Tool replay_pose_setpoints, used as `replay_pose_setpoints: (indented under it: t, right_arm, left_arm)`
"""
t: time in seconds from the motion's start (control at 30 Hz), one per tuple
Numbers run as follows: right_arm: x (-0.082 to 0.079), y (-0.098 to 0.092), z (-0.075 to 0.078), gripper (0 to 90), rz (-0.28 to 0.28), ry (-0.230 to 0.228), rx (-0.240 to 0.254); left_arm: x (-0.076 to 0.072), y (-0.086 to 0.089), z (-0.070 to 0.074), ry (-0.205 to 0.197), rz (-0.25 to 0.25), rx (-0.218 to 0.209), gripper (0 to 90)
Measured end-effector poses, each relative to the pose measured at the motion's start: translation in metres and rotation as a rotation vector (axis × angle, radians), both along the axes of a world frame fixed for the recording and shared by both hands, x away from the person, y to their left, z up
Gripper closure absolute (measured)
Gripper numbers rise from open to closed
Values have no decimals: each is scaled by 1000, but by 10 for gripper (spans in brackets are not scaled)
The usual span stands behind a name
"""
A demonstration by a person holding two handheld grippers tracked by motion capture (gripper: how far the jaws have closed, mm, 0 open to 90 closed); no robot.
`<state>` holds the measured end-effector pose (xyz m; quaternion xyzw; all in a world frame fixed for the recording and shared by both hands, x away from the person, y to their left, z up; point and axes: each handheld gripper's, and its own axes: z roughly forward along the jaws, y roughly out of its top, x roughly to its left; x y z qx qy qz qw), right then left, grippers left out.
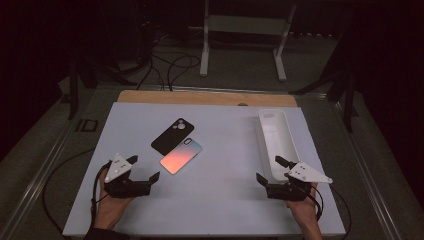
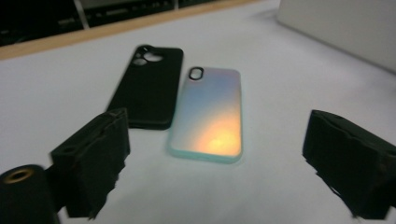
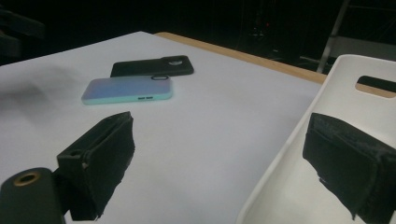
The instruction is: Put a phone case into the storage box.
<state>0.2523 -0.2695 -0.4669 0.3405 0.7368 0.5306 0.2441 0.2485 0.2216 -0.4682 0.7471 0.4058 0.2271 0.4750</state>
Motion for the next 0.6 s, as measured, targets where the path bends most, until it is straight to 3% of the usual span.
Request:
replay_pose_setpoints:
  t: [0.03,0.23,0.43,0.6]
  right_arm:
    - [0,0,0,88,0,-2,3]
    - [0,0,0,88,2,0,6]
    - [0,-2,0,88,2,-1,12]
    - [-1,-1,-1,88,5,4,12]
  left_arm:
    - [-5,8,1,-9,7,-12,13]
    - [-19,27,5,-39,45,-8,1]
    - [-24,35,5,-35,58,26,1]
    - [-24,38,6,-38,67,25,1]
